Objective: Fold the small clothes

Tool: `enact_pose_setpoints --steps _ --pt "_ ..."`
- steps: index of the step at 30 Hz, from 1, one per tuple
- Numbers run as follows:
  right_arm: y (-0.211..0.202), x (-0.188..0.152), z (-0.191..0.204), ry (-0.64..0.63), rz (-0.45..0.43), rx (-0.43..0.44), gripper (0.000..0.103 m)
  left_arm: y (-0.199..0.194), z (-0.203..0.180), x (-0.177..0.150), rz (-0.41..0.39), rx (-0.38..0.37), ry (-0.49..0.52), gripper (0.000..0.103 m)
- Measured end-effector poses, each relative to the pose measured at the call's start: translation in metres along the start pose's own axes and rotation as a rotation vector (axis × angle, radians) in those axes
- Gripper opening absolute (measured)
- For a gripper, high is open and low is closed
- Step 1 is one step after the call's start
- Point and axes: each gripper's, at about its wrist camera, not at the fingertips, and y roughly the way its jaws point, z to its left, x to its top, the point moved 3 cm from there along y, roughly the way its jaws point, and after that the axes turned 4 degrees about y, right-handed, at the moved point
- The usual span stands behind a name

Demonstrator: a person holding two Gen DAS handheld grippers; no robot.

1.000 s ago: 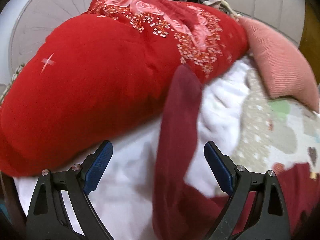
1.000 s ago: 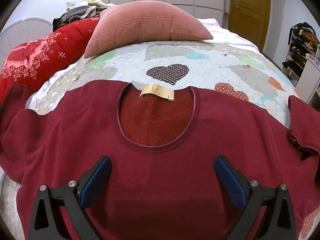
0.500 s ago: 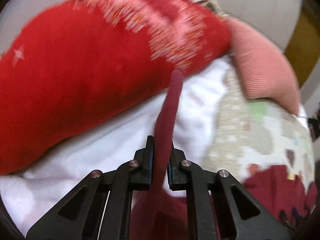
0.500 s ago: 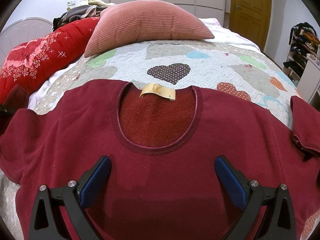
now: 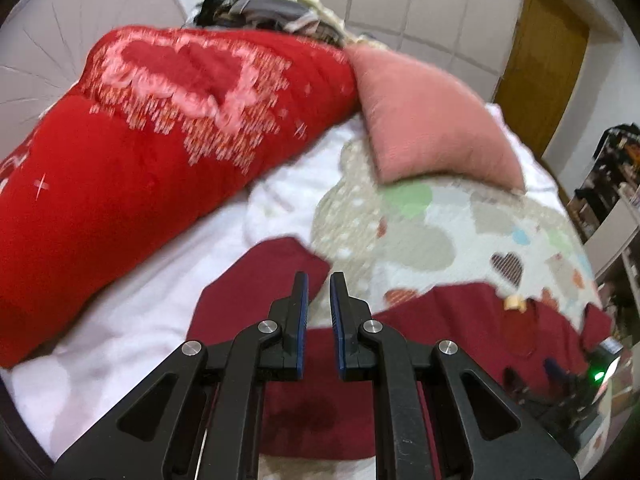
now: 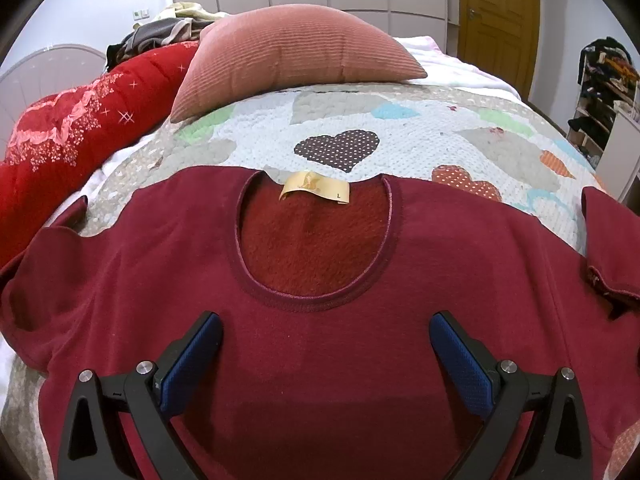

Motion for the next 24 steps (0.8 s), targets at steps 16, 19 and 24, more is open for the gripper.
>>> enact_pose_setpoints --steps 16,19,24 --pt "0.023 0.085 0.197 -0.008 0.228 0.572 0.091 0.050 0.066 -0.101 0.119 0.153 -0.100 0.048" --pt "0.061 0.082 0.237 -0.060 0.312 0.548 0.091 0.049 0.077 -0.105 0.108 0.131 -0.156 0.060" --pt "0.098 0.073 0.284 -0.137 0.341 0.502 0.069 0.055 0.082 -0.111 0.117 0.071 -0.207 0.061"
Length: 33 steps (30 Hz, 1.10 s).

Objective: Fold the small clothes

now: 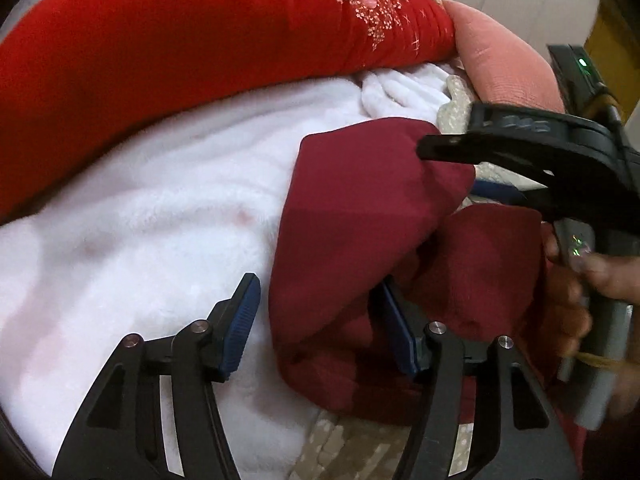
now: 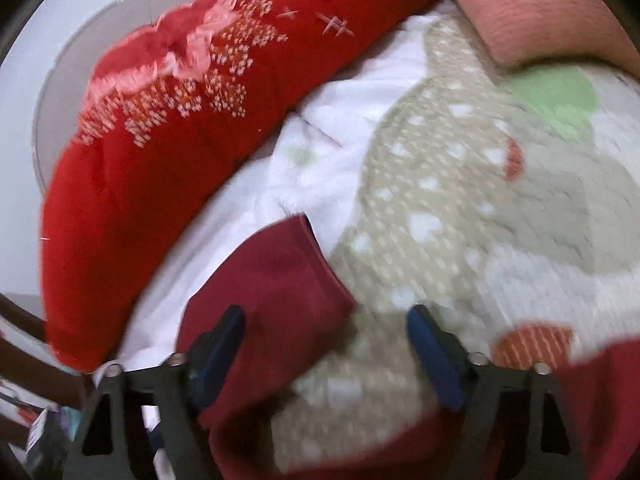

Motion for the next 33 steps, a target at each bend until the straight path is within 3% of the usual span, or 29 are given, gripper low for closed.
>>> enact_pose_setpoints --steps 2,5,10,18,23,26,31,33 --pt "0.002 0.001 0.009 -0.063 -0.020 -0.006 0.025 0.000 -0.001 0.001 -0.002 -0.008 0.001 0.061" --pt "-0.008 0.004 0.020 -0.094 -0.039 -0.003 0.009 -0.005 -0.002 0.000 -0.016 -0.008 -0.001 0.061" --pt "-0.083 0.002 0.030 -0.109 -0.163 0.084 0.008 -0.034 -0.017 -0.001 -0.105 0.017 0.067 0.061" --pt "-0.228 -0.017 0.030 -0.152 -0.415 0.122 0.008 -0.122 -0.071 -0.014 -0.267 -0.190 0.228 0.061" --pt "-0.289 -0.045 -0.017 -0.133 -0.519 -0.015 0.008 -0.136 -0.081 -0.017 -0.263 -0.184 0.256 0.061" --pt "-0.312 -0.065 -0.072 -0.060 -0.541 -0.109 0.008 -0.127 -0.081 -0.017 -0.226 -0.178 0.220 0.061" --pt "-0.319 -0.107 -0.167 0.101 -0.491 -0.246 0.008 -0.105 -0.099 -0.019 -0.189 -0.152 0.236 0.061" --pt "-0.313 -0.127 -0.203 0.157 -0.455 -0.342 0.008 -0.094 -0.109 -0.018 -0.172 -0.137 0.252 0.061"
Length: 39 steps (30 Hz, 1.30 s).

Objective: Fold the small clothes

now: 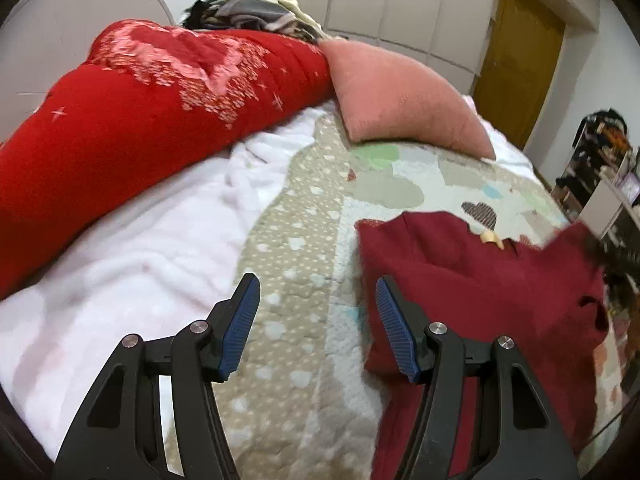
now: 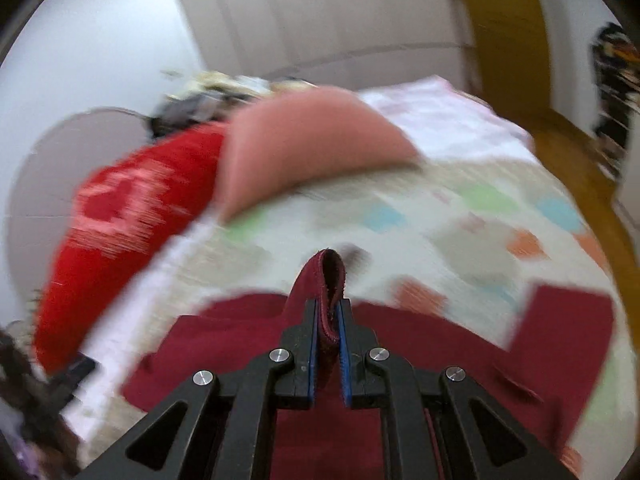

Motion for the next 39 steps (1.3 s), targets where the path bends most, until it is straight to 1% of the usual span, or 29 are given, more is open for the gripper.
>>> enact_pose_setpoints --steps 2,3,4,6,7,8,9,10,11,12,13,14,16,17,19,21,23,24,25,26,27,28,29,31,33,34,36,38,39 --pt "0.003 -0.010 -0.033 0.030 0.032 -0.074 0.008 0.013 -0.007 0.001 0.018 -0.001 0.004 0.061" --pt "0.013 -0.019 -0.049 0.055 0.064 -0.108 0.008 0.020 -0.010 0.000 0.027 0.004 0.002 0.061" --pt "0.019 -0.023 -0.058 0.061 0.093 -0.122 0.008 0.024 -0.011 -0.001 0.037 0.008 0.004 0.061" --pt "0.035 -0.033 -0.070 0.051 0.185 -0.179 0.008 0.033 -0.016 -0.005 0.056 0.004 0.010 0.061" --pt "0.034 -0.034 -0.071 0.043 0.199 -0.189 0.009 0.035 -0.018 -0.006 0.060 0.004 0.013 0.061" --pt "0.030 -0.033 -0.070 0.030 0.190 -0.189 0.014 0.037 -0.019 -0.009 0.065 0.007 0.024 0.061" --pt "0.021 -0.029 -0.066 0.011 0.158 -0.204 0.020 0.040 -0.020 -0.011 0.070 0.017 0.033 0.061" --pt "0.014 -0.026 -0.060 -0.006 0.124 -0.217 0.040 0.044 -0.018 -0.013 0.081 0.034 0.042 0.061" --pt "0.006 -0.021 -0.054 -0.020 0.080 -0.215 0.054 0.048 -0.018 -0.015 0.091 0.044 0.045 0.061" --pt "-0.003 -0.017 -0.041 -0.031 0.033 -0.181 0.058 0.054 -0.016 -0.018 0.110 0.057 0.049 0.061" --pt "-0.008 -0.012 -0.024 -0.048 0.006 -0.108 0.060 0.059 -0.015 -0.022 0.129 0.067 0.051 0.061" --pt "-0.008 -0.009 -0.006 -0.072 0.009 -0.034 0.060 0.064 -0.014 -0.025 0.146 0.069 0.050 0.061" --pt "0.006 -0.009 0.036 -0.145 0.071 0.119 0.060 0.073 -0.012 -0.032 0.175 0.060 0.047 0.061" --pt "0.015 -0.011 0.053 -0.179 0.096 0.154 0.060 0.074 -0.012 -0.034 0.173 0.060 0.051 0.061" --pt "0.043 -0.020 0.089 -0.286 0.139 0.175 0.060 0.075 -0.013 -0.035 0.161 0.062 0.065 0.061" --pt "0.072 -0.032 0.111 -0.384 0.198 0.173 0.060 0.076 -0.012 -0.036 0.157 0.056 0.070 0.061" --pt "0.093 -0.042 0.115 -0.423 0.264 0.182 0.060 0.078 -0.010 -0.036 0.158 0.047 0.064 0.061" --pt "0.102 -0.047 0.114 -0.431 0.297 0.187 0.060 0.079 -0.010 -0.036 0.158 0.043 0.060 0.062" --pt "0.108 -0.050 0.113 -0.432 0.317 0.185 0.053 0.080 -0.010 -0.036 0.158 0.042 0.058 0.062" --pt "0.112 -0.053 0.109 -0.432 0.325 0.184 0.041 0.080 -0.010 -0.035 0.158 0.043 0.057 0.062" --pt "0.111 -0.054 0.105 -0.436 0.317 0.190 0.035 0.080 -0.010 -0.035 0.157 0.043 0.057 0.062" --pt "0.108 -0.055 0.106 -0.441 0.312 0.201 0.017 0.079 -0.009 -0.034 0.152 0.044 0.053 0.062" --pt "0.105 -0.056 0.108 -0.452 0.306 0.202 0.010 0.076 -0.008 -0.033 0.141 0.046 0.043 0.062" --pt "0.088 -0.053 0.116 -0.516 0.245 0.168 0.009 0.067 -0.003 -0.028 0.092 0.051 0.004 0.062" --pt "0.071 -0.047 0.119 -0.546 0.177 0.146 0.008 0.062 0.001 -0.024 0.056 0.049 -0.022 0.062" --pt "0.064 -0.043 0.116 -0.549 0.147 0.133 0.008 0.061 0.002 -0.022 0.047 0.047 -0.030 0.062" --pt "0.060 -0.036 0.111 -0.547 0.106 0.088 0.008 0.064 0.002 -0.022 0.058 0.042 -0.033 0.062" --pt "0.071 -0.036 0.099 -0.516 0.110 0.007 0.008 0.070 -0.001 -0.026 0.088 0.037 -0.021 0.062" --pt "0.080 -0.038 0.093 -0.493 0.131 -0.014 0.008 0.071 -0.003 -0.027 0.093 0.039 -0.013 0.062"
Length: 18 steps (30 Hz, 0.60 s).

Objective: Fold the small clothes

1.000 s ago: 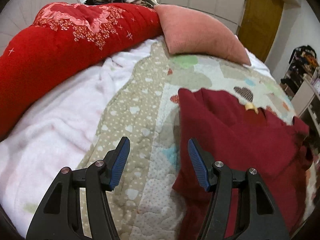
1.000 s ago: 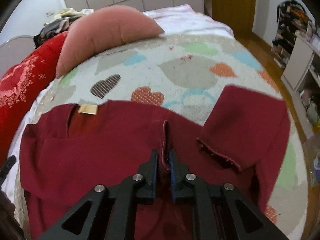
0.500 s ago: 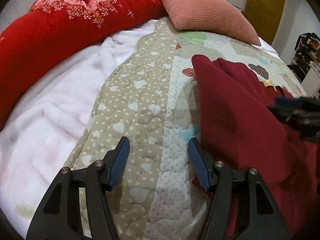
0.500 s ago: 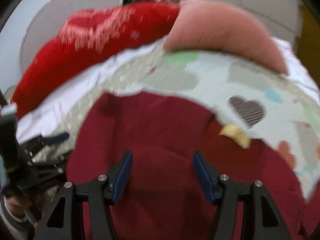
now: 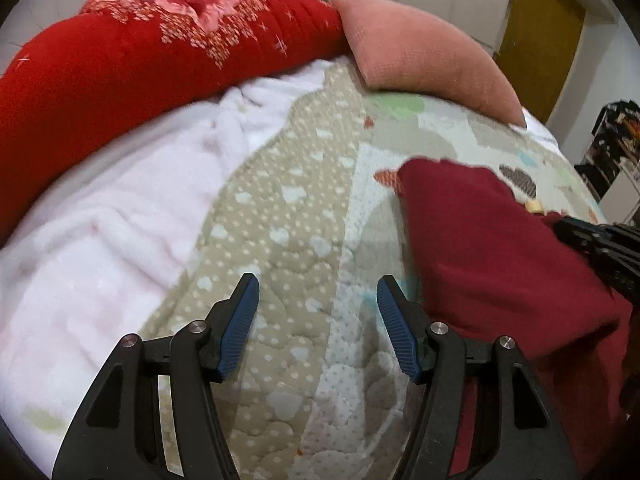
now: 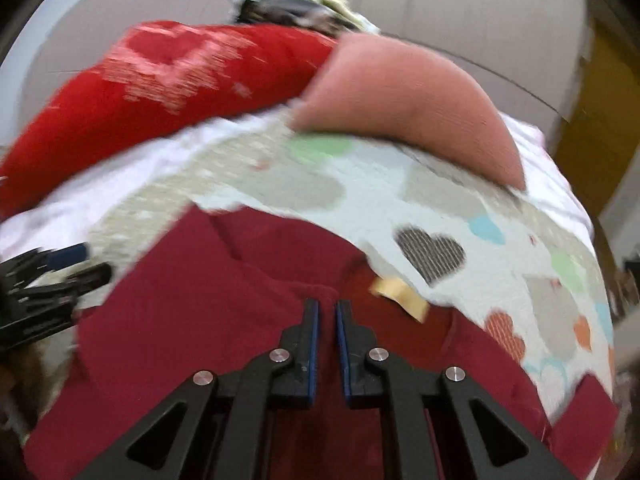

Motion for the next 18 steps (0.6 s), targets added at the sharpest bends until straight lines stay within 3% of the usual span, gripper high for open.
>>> enact_pose_setpoints --steps 3,8,10,13,16,18 --pt "0.010 -0.004 -0.005 0.062 0.032 0.068 0.008 -0.006 -0.002 0.002 -0.026 -0.002 0.014 0.062" --pt "-0.026 0.005 -0.017 0.164 -0.058 0.107 0.038 -0.023 -0.003 0.009 -0.087 -0.072 -0.008 0.062" --pt "-0.033 0.008 -0.009 0.160 -0.077 0.165 0.039 -0.027 -0.010 0.010 -0.100 -0.101 0.010 0.062" --pt "-0.015 0.001 0.014 0.101 -0.012 0.179 0.038 -0.023 -0.028 0.008 -0.088 -0.115 0.087 0.062" --pt "0.009 -0.024 0.044 0.064 0.111 0.252 0.039 -0.008 -0.042 0.000 -0.009 -0.059 0.181 0.062" --pt "0.005 -0.034 0.054 0.008 0.098 0.247 0.039 0.000 -0.042 -0.006 0.025 -0.031 0.196 0.064"
